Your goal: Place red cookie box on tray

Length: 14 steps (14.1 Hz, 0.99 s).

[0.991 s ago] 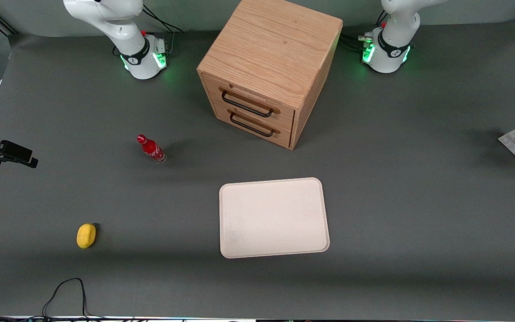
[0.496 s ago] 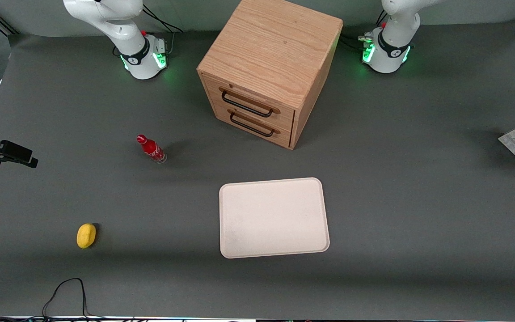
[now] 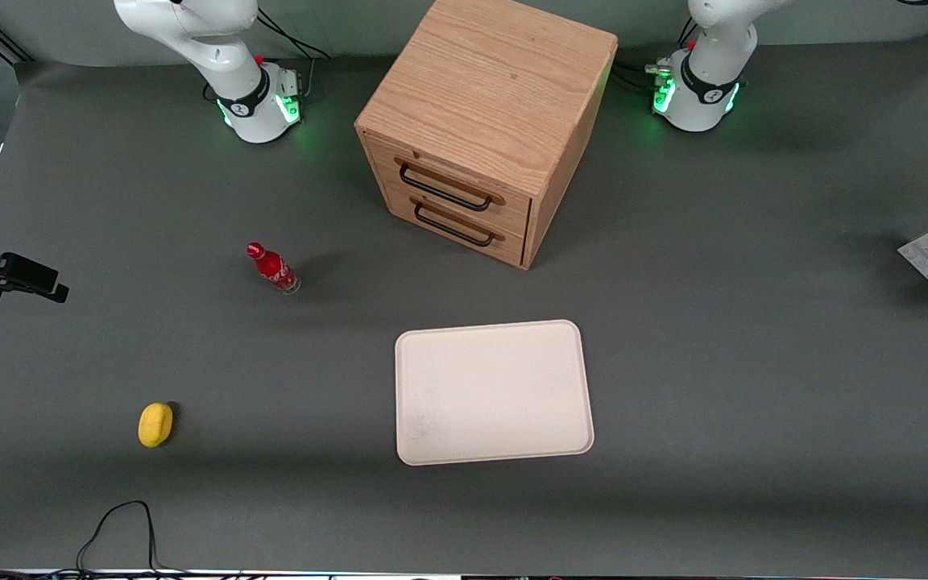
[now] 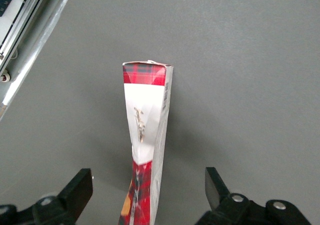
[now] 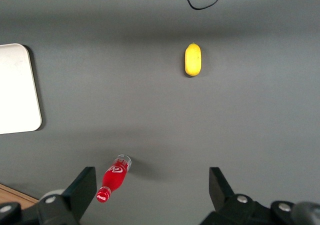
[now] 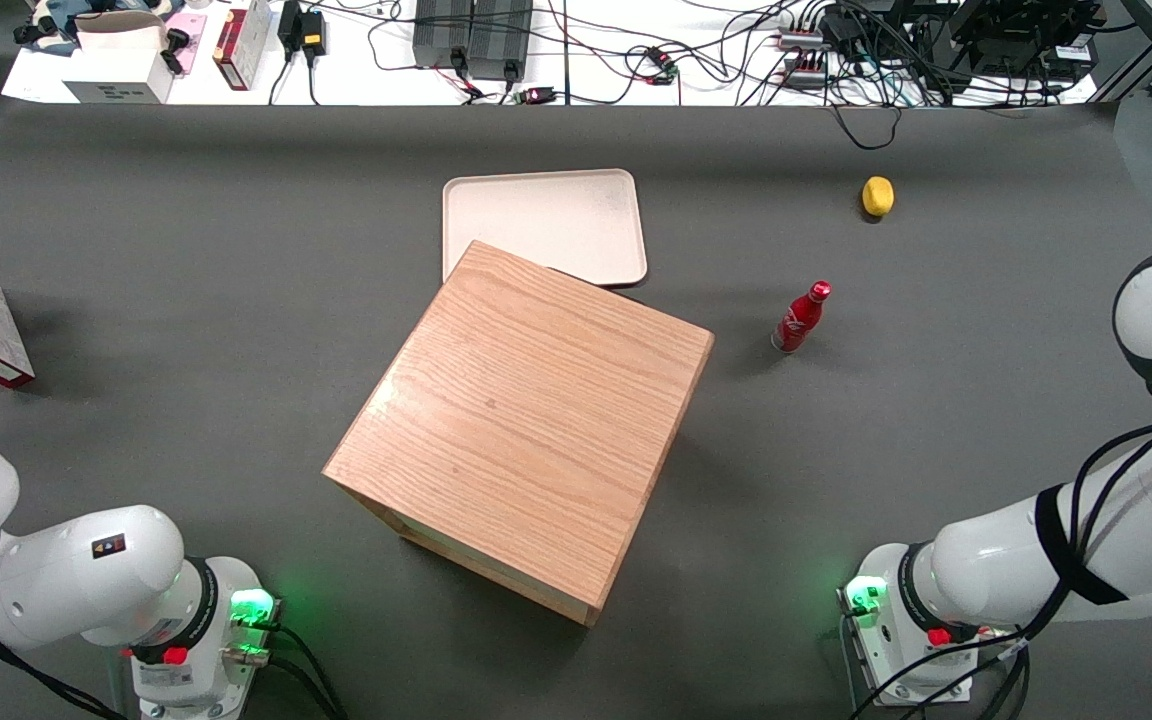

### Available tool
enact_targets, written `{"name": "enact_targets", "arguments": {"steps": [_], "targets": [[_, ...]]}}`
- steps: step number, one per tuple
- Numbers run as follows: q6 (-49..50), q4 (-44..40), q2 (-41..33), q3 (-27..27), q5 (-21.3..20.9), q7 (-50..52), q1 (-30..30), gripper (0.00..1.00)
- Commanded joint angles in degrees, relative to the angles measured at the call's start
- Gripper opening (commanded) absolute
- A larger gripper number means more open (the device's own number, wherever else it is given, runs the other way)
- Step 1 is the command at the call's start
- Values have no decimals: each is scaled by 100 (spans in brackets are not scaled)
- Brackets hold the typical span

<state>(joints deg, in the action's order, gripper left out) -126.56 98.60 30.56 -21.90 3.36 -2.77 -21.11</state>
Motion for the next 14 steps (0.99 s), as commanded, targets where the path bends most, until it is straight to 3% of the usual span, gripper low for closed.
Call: {"name": "enact_targets", "arguments": {"steps": [1,4,6,7,12,14], "targets": [[-325,-16,301,63,208,-267,-174,100],[-308,98,301,63,226,-268,-191,99],[-221,116,293,63,226,-346,-191,51],[-211,116,301,63,217,-355,-183,40],[-220,116,336,81,174,-690,-191,5],[-211,107,293,116,121,-1047,-174,0]]}}
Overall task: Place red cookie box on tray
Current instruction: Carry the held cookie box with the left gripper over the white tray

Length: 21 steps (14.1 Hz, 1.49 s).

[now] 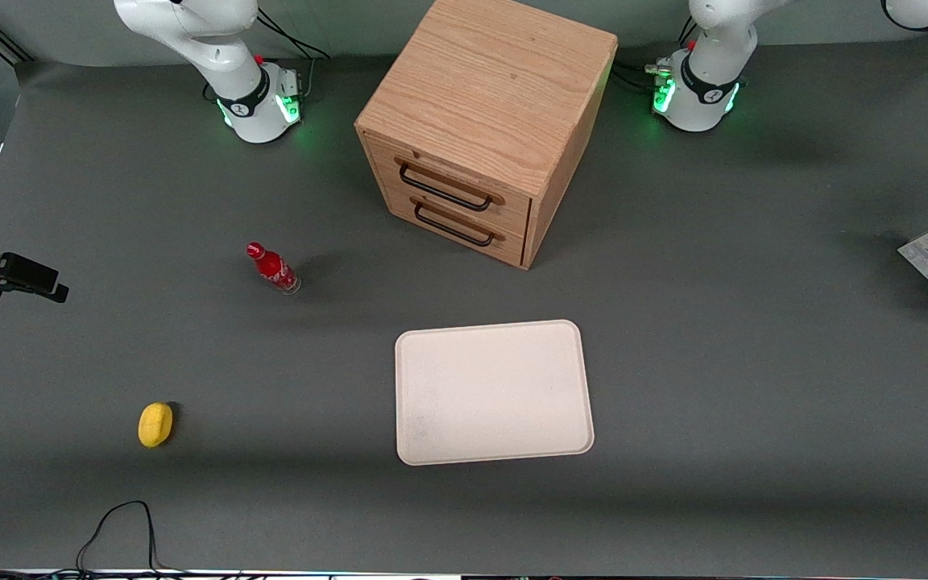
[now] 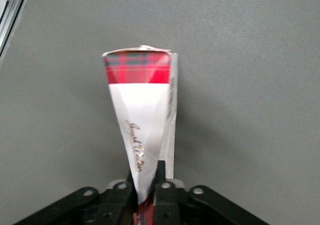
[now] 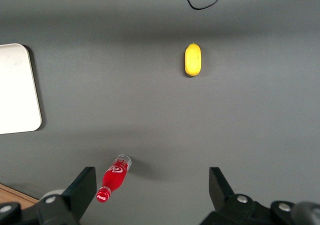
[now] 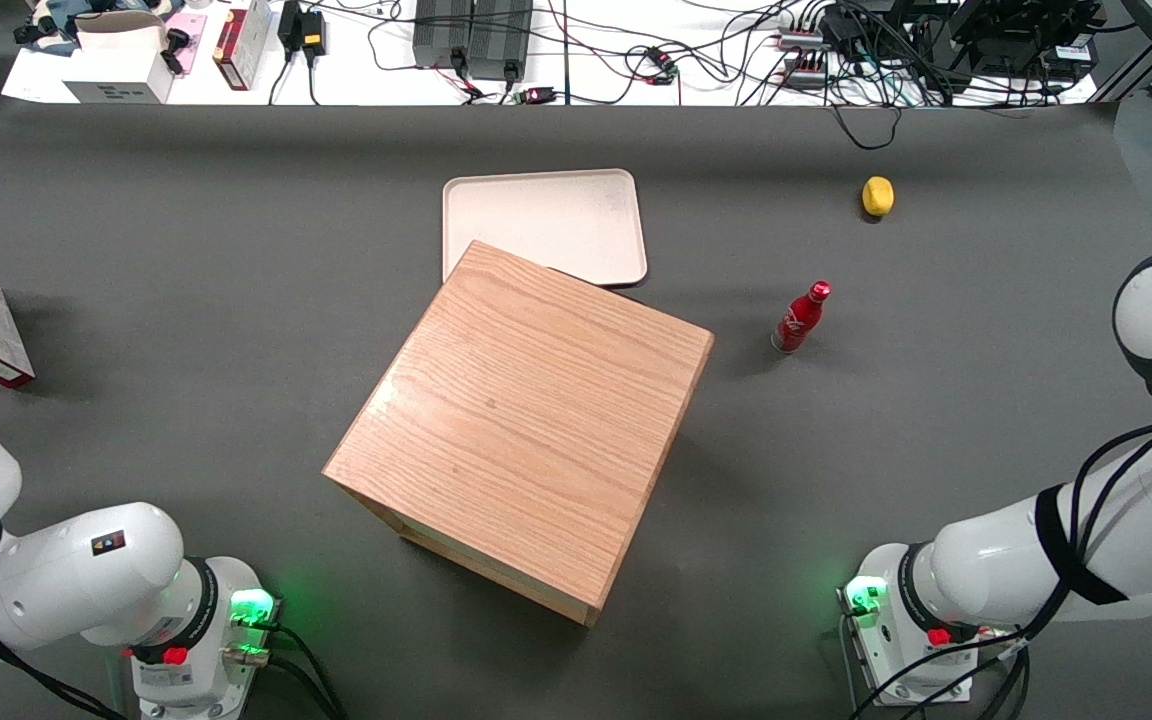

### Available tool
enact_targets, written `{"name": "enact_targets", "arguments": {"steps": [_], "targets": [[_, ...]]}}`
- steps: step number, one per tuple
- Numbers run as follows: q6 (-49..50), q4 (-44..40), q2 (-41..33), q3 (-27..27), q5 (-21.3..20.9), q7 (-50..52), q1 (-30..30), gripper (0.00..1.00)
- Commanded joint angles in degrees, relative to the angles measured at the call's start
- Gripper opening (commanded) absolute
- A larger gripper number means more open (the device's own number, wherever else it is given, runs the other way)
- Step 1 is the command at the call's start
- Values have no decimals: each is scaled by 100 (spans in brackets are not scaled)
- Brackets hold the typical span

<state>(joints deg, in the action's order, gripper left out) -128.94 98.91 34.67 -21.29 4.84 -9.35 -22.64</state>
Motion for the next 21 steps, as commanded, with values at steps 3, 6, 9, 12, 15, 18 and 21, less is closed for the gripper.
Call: {"name": "enact_targets", "arguments": {"steps": [3,6,9,12,15,18,21], "targets": [[483,-30,-310,292,-36,-2137,58,0],[1053,-39,-872,765,-543,-2370,268,0],[1774,-21,-1330,1275,-616,-2335,672,0],[1996,-30,-1629,1899,-607,-2247,1094,0],[1909,-39,-1674,2348,-554,-1573,1813,0],[1873,-477,-1358,2630,-493,14,2683,0],[1882,-1232,-832,2727,-466,1363,3370,0]]}}
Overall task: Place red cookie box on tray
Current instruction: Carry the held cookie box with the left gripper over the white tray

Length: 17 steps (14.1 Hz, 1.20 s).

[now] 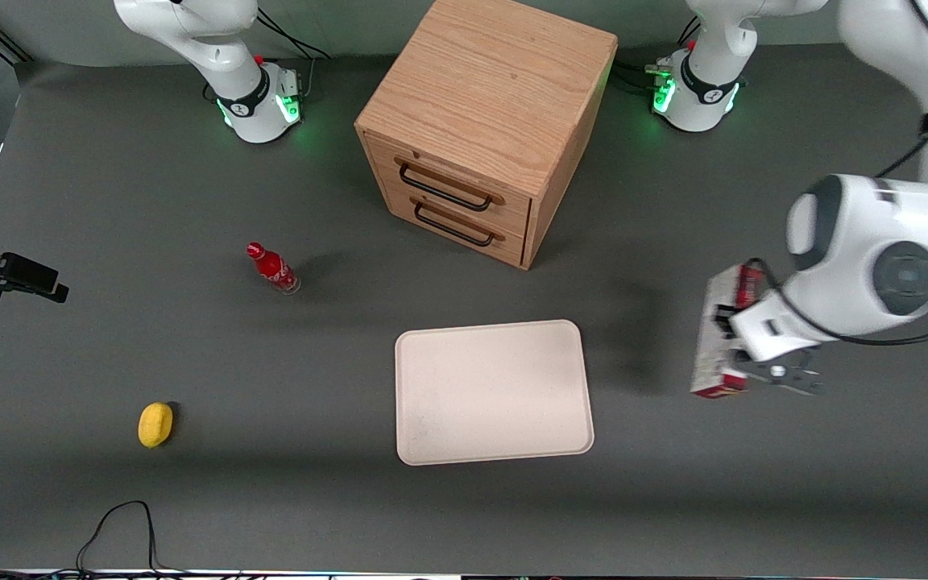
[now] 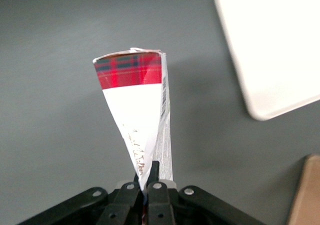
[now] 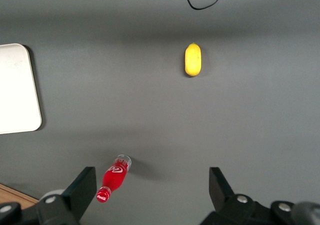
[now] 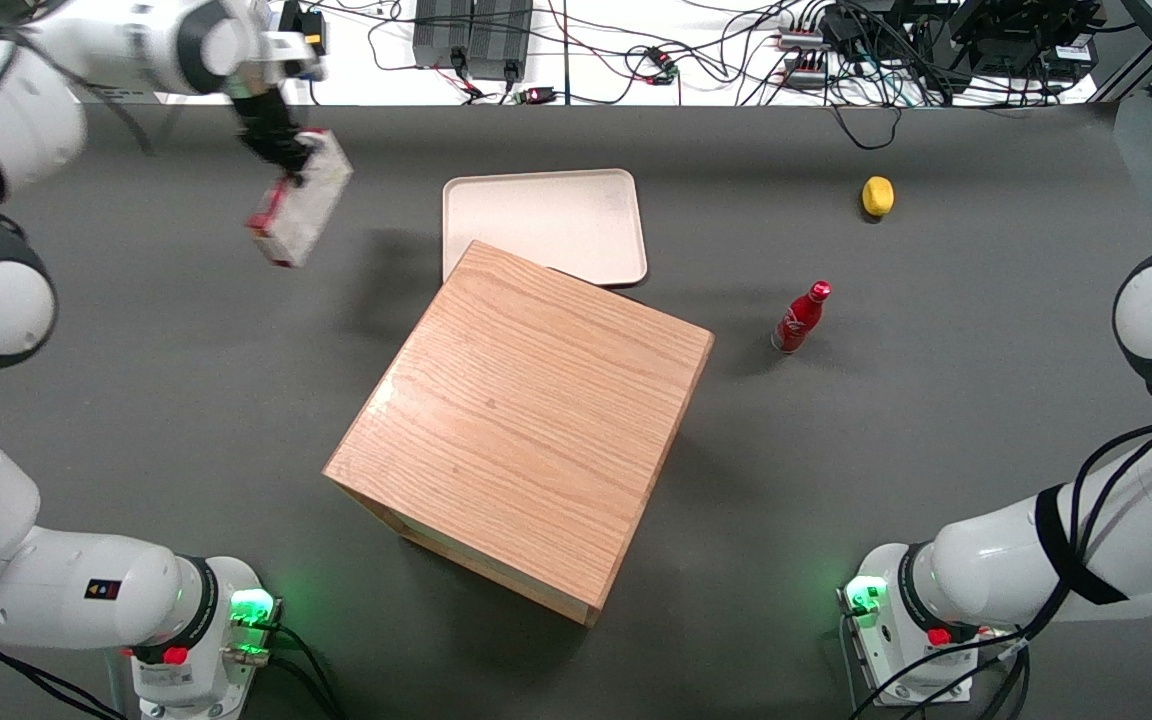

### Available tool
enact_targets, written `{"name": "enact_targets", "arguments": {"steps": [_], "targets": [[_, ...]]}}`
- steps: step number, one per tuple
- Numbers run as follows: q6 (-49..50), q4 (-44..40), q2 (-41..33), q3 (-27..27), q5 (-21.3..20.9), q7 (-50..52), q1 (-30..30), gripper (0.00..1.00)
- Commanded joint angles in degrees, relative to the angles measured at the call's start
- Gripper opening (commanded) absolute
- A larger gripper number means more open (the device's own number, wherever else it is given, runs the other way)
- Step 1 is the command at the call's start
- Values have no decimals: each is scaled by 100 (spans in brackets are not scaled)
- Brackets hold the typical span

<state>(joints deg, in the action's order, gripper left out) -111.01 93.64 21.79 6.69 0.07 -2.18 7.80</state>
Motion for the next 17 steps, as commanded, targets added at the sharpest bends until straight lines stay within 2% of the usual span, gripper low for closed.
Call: {"name": "enact_targets", "arguments": {"steps": [1,3,6,10,17], "targets": [[88,-933,667,-63,150,866,458,0],[105,-1669,1228,-124,423,1253,896,0],[-51,-2463,2020,-343,441,1983,1372,0],[-632,-2544,2487,-405,441,2256,1575,0],[-580,-2500,2576,-501,415,2406,1690,0]]}}
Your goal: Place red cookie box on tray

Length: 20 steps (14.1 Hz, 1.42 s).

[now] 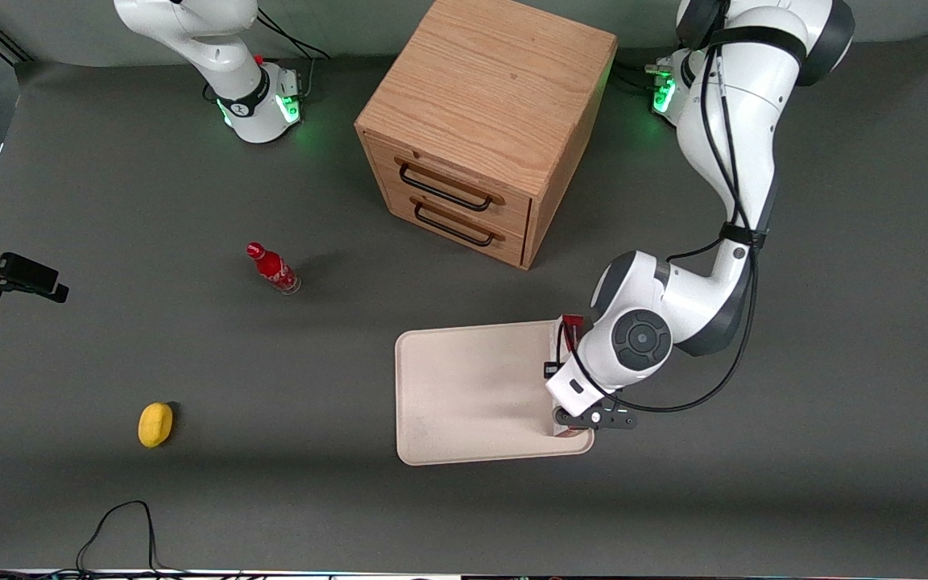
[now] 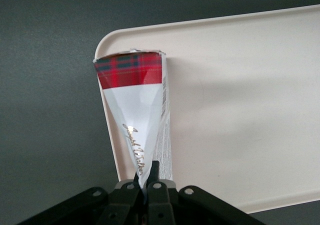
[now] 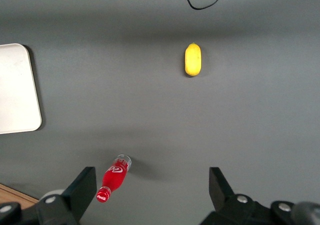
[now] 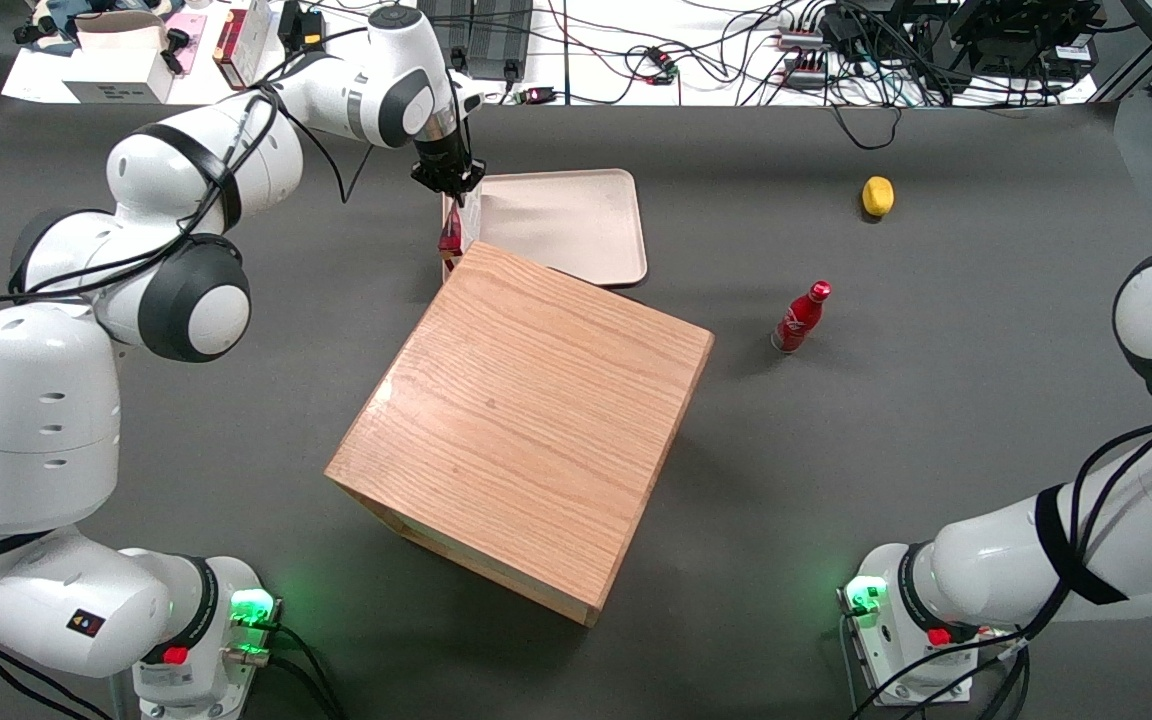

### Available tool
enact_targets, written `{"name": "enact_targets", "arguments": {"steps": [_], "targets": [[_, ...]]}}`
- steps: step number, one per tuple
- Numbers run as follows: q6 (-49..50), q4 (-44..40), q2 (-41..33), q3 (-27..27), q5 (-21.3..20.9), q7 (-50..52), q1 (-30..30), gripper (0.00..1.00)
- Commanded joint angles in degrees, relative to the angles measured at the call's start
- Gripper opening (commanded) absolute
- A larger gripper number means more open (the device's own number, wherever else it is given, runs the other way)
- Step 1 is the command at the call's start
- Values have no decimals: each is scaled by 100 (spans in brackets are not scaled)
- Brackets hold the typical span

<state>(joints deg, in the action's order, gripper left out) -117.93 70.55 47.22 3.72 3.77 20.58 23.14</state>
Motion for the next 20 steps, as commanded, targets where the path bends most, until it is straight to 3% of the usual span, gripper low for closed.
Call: {"name": "enact_targets", "arguments": {"steps": [1,4,5,6,7,11,15,18,20], "targets": [[60,-165,42,-257,45,139,208,0],[60,-147,68,-284,36,342,235,0],[60,-138,68,-284,19,333,235,11],[51,-138,51,-292,-16,307,235,95],[51,-112,33,-293,-77,298,252,100],[121,-51,-194,-293,-87,254,226,100],[305,783,-1388,-485,-87,166,-19,100],[1182,908,-2153,-565,-78,-184,-397,100],[1867,995,-2680,-809,-113,-963,-582,100]]}}
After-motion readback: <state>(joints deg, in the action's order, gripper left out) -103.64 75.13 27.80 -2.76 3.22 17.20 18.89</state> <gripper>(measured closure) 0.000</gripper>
